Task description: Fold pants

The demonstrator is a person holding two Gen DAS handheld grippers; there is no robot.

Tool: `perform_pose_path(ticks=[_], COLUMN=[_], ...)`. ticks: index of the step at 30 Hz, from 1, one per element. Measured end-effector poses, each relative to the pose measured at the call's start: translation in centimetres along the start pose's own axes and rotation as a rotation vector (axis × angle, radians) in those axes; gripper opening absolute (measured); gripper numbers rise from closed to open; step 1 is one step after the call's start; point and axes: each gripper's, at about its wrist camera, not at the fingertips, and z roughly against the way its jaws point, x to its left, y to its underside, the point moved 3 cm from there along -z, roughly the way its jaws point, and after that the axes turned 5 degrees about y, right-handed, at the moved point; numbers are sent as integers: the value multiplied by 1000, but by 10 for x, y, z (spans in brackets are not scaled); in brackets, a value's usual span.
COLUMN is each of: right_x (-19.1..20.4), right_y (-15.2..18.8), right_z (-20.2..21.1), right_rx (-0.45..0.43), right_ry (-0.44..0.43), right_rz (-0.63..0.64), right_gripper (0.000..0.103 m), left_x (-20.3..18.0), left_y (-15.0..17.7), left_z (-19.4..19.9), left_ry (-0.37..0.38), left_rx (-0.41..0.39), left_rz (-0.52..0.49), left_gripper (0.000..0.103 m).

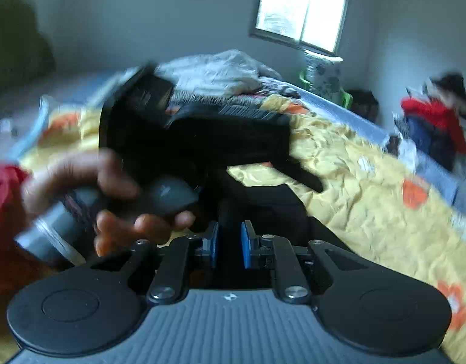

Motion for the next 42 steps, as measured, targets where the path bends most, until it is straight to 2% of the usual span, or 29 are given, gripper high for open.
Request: perform_pose_path(ticks=[1,3,4,5,6,9,11,16,22,27,29,37,42], right_x=[-9,-29,-34,-37,-38,-34,-35,-42,-67,-86,-94,-136,-164], right_y=[1,5,8,12,16,22,20,14,17,31,39,95,127], right_z=[3,-3,-9,-18,-26,-44,-48,-31,21,76,98,168,194], right_rx=[0,27,58,98,125,160,140,47,-69,-147,-169,-177,-140], right_ry=[5,88,149,192,201,173,156,123,93,119,134,220,271], right_rz=[-54,-124,-125,-117,-117,-156,-190,-249,-380,-443,-467,-582,-621], right_gripper=[15,15,15,15,15,15,15,16,16,16,16,16,16], left_x=[3,9,12,13,13,0,-19,-76,-122,-161,-172,-203,-209], left_y=[1,3,4,4,5,12,21,52,89,133,148,214,245], left_z=[0,-1,0,2,2,4,9,25,23,10,0,-54,-92], left_ry=[-33,-79,-83,-80,-85,-157,-197,-190,-137,-92,-73,-21,-14], left_rx=[2,-6,-15,-24,-32,-58,-92,-160,-175,-172,-145,-9,68], left_rz=[-15,-26,-33,-40,-54,-181,-301,-529,-603,-713,-732,-806,-826], left_gripper=[47,31,26,25,24,22,22,22,22,23,23,26,27])
